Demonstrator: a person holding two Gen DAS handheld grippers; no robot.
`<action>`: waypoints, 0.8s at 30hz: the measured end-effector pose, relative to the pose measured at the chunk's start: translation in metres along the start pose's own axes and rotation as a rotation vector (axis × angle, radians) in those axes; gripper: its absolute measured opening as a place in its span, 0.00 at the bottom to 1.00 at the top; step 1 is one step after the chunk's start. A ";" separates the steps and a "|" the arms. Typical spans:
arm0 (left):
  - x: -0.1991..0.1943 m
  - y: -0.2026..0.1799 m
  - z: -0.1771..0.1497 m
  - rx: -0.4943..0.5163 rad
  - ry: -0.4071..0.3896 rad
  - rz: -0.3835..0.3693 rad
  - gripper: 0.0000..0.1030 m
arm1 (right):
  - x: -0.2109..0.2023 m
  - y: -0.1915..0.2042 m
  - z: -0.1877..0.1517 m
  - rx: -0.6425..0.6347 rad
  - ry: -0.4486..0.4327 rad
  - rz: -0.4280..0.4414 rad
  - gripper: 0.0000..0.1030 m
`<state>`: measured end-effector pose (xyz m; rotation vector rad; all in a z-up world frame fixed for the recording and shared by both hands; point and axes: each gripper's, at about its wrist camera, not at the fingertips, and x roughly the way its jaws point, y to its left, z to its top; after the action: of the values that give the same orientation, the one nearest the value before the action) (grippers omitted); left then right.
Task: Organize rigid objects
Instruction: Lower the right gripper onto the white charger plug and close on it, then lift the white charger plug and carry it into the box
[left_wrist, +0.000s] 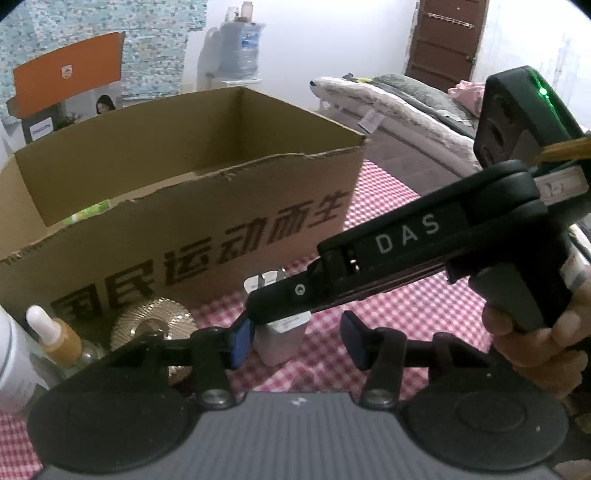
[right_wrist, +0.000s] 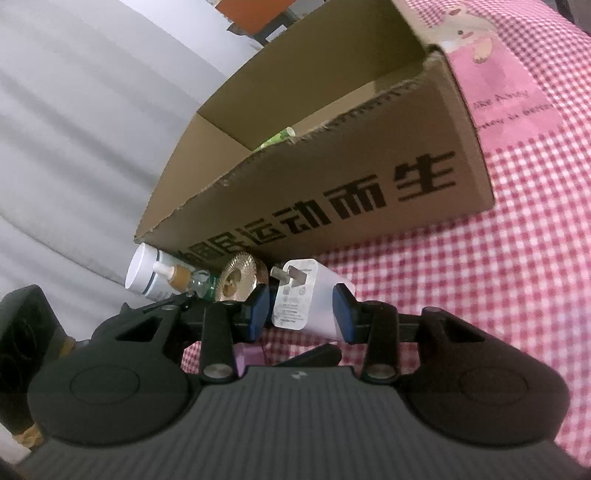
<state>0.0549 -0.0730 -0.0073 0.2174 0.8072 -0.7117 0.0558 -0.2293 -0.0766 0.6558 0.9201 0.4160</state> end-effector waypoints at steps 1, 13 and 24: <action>0.000 -0.002 -0.001 0.000 0.001 -0.006 0.51 | -0.001 0.000 -0.001 0.003 0.000 -0.003 0.36; -0.011 -0.014 -0.018 -0.008 0.005 -0.063 0.51 | -0.023 -0.005 -0.026 0.051 -0.001 -0.008 0.37; 0.005 -0.024 -0.016 0.056 0.038 0.030 0.42 | -0.018 -0.012 -0.029 0.090 0.004 -0.011 0.41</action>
<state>0.0320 -0.0860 -0.0197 0.2936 0.8193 -0.7040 0.0226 -0.2384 -0.0865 0.7316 0.9505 0.3676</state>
